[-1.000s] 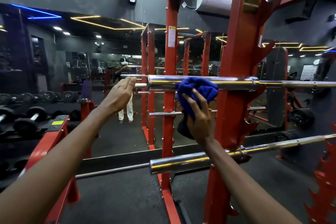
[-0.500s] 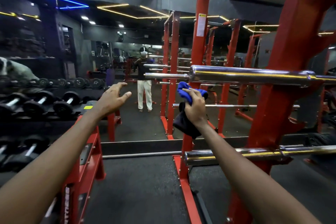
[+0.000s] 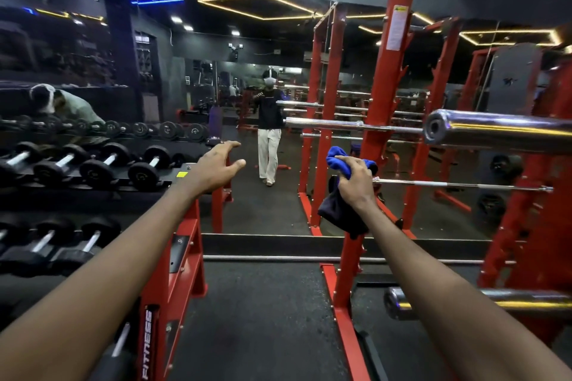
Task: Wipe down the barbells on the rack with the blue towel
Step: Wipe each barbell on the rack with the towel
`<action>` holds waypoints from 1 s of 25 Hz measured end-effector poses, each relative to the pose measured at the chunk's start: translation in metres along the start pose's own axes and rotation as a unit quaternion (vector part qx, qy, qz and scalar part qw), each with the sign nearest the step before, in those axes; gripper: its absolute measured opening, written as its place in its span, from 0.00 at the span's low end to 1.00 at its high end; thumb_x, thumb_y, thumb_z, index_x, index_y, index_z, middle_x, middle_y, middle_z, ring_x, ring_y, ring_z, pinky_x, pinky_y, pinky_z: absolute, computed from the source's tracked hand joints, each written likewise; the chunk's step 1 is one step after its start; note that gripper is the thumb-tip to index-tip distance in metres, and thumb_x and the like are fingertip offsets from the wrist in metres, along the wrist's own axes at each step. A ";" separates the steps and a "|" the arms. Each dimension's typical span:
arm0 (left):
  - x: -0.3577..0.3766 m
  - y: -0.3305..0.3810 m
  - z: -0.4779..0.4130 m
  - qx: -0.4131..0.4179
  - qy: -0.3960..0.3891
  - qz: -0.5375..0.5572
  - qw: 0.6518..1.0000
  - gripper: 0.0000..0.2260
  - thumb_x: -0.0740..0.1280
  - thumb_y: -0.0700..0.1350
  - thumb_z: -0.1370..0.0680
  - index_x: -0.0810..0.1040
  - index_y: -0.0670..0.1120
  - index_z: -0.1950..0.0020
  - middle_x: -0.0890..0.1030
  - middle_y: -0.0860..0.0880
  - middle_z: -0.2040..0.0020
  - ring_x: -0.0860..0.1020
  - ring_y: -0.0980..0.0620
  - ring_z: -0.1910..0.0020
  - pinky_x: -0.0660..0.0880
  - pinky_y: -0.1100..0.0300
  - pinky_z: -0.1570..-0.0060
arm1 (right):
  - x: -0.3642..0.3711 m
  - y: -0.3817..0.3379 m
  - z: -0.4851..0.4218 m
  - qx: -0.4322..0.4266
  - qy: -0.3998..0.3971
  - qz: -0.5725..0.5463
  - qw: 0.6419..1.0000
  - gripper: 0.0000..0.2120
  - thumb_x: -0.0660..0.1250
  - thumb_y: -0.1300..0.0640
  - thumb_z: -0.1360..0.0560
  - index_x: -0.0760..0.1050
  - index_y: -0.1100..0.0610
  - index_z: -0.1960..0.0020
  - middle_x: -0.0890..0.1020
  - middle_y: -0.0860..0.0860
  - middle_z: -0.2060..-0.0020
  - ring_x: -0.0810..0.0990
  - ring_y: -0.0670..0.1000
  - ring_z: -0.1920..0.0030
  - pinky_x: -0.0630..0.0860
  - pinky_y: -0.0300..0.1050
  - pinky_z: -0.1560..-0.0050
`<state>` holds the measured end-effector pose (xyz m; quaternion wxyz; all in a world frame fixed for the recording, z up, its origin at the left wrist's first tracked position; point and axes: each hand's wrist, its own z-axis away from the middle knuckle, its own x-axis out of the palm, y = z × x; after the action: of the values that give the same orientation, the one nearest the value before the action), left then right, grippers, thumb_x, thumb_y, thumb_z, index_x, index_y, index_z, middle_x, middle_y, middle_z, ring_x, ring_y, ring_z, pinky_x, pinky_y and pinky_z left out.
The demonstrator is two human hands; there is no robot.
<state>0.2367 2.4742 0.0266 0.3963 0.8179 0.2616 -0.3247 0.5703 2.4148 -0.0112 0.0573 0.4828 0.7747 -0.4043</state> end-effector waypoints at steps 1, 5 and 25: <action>0.005 -0.006 -0.011 0.000 -0.001 0.001 1.000 0.23 0.66 0.51 0.18 0.68 0.49 0.24 0.71 0.45 0.25 0.70 0.45 0.28 0.66 0.50 0.29 | 0.008 0.004 -0.010 0.002 0.001 0.000 1.000 0.20 0.68 0.67 0.25 0.80 0.54 0.35 0.80 0.55 0.37 0.76 0.58 0.36 0.69 0.52 0.30; 0.027 -0.031 -0.067 0.006 -0.007 0.001 1.000 0.24 0.65 0.51 0.18 0.67 0.49 0.24 0.68 0.44 0.23 0.67 0.45 0.25 0.64 0.50 0.27 | 0.036 0.028 -0.061 0.005 0.019 0.008 1.000 0.22 0.67 0.70 0.26 0.81 0.55 0.36 0.80 0.56 0.38 0.76 0.57 0.36 0.67 0.46 0.31; 0.170 -0.151 -0.411 0.097 -0.081 0.008 0.992 0.25 0.65 0.50 0.18 0.65 0.49 0.22 0.69 0.44 0.24 0.67 0.44 0.25 0.63 0.45 0.25 | 0.187 0.181 -0.299 0.047 0.105 0.032 0.993 0.18 0.68 0.68 0.25 0.82 0.57 0.38 0.83 0.56 0.41 0.78 0.55 0.37 0.66 0.36 0.37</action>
<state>0.3769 2.9227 0.0237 0.3378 0.8255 0.1892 -0.4107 0.7054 2.7874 -0.0046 -0.0341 0.5494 0.7404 -0.3858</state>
